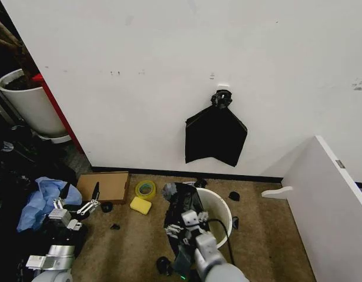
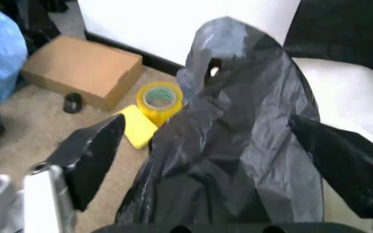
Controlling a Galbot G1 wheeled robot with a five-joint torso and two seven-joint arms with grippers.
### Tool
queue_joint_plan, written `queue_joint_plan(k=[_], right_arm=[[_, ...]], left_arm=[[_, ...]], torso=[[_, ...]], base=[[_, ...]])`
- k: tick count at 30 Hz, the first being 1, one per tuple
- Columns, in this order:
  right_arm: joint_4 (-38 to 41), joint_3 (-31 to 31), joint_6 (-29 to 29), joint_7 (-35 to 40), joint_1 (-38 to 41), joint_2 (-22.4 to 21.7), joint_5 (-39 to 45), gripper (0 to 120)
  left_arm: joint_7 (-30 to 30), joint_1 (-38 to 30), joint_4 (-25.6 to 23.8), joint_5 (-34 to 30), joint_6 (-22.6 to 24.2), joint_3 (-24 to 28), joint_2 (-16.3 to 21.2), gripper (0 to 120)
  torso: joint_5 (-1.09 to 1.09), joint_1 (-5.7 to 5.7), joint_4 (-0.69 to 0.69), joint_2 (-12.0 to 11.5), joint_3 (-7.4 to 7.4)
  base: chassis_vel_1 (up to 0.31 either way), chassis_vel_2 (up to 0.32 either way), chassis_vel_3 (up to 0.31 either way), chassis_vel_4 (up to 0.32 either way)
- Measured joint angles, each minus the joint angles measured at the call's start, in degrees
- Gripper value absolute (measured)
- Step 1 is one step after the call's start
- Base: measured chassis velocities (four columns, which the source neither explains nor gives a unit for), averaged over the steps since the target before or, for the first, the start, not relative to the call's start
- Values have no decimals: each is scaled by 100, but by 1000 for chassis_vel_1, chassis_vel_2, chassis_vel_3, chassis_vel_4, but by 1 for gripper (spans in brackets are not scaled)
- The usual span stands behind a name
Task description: Place the garbage bag over the trash bin.
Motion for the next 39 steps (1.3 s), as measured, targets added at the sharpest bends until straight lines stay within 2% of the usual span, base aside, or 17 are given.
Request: queue_joint_plan(k=[3, 8, 10, 11, 17, 19, 20, 23, 26, 28, 32, 35, 39], right_arm=[[-12, -54, -208, 154, 3, 13, 16, 88], [-102, -122, -491, 509, 28, 190, 654, 67], [-202, -128, -500, 572, 62, 281, 676, 59], [-202, -128, -500, 572, 62, 281, 676, 59], [-327, -79, -465, 751, 66, 360, 649, 36], [-327, -79, -465, 751, 66, 360, 649, 36], [-288, -37, -428, 743, 14, 313, 626, 27], [-207, 61, -335, 666, -65, 213, 613, 15], [-193, 185, -168, 462, -154, 77, 491, 1], [-192, 210, -123, 437, -174, 69, 490, 0], [-12, 316, 117, 322, -303, 37, 772, 0], [100, 334, 171, 309, -351, 14, 938, 0], [456, 394, 231, 367, -427, -8, 1621, 0]], left_arm=[[-81, -18, 53, 42, 1, 22, -21, 100], [-347, -45, 140, 161, 12, 78, -83, 100], [-401, -43, 141, 186, 16, 84, -88, 100], [-401, -43, 141, 186, 16, 84, -88, 100], [-506, 25, 39, 192, 21, 66, -58, 100], [-506, 25, 39, 192, 21, 66, -58, 100], [-509, 60, 19, 171, 22, 66, -34, 100], [-505, 151, -25, 157, 21, 91, 35, 100], [-425, 272, -73, 189, 86, 244, 264, 100], [-373, 273, -101, 155, 141, 325, 311, 100], [-39, 213, -197, 36, 390, 844, 433, 100], [74, 159, -195, 27, 471, 975, 441, 100], [80, 107, -129, -197, 805, 1395, 473, 100]], torso=[[0, 0, -1, 0, 0], [0, 0, -1, 0, 0], [0, 0, -1, 0, 0], [0, 0, -1, 0, 0], [1, 0, 0, 0, 0], [1, 0, 0, 0, 0], [1, 0, -1, 0, 0], [1, 0, -1, 0, -1], [1, 0, 0, 0, -1], [2, 0, 0, 0, -1], [0, 0, -2, 0, -1], [1, 0, -1, 0, -1], [1, 0, -1, 0, -1]], base=[[0, 0, 0, 0], [0, 0, 0, 0], [0, 0, 0, 0], [0, 0, 0, 0], [0, 0, 0, 0], [0, 0, 0, 0], [0, 0, 0, 0], [0, 0, 0, 0], [0, 0, 0, 0], [0, 0, 0, 0], [0, 0, 0, 0], [0, 0, 0, 0], [0, 0, 0, 0]])
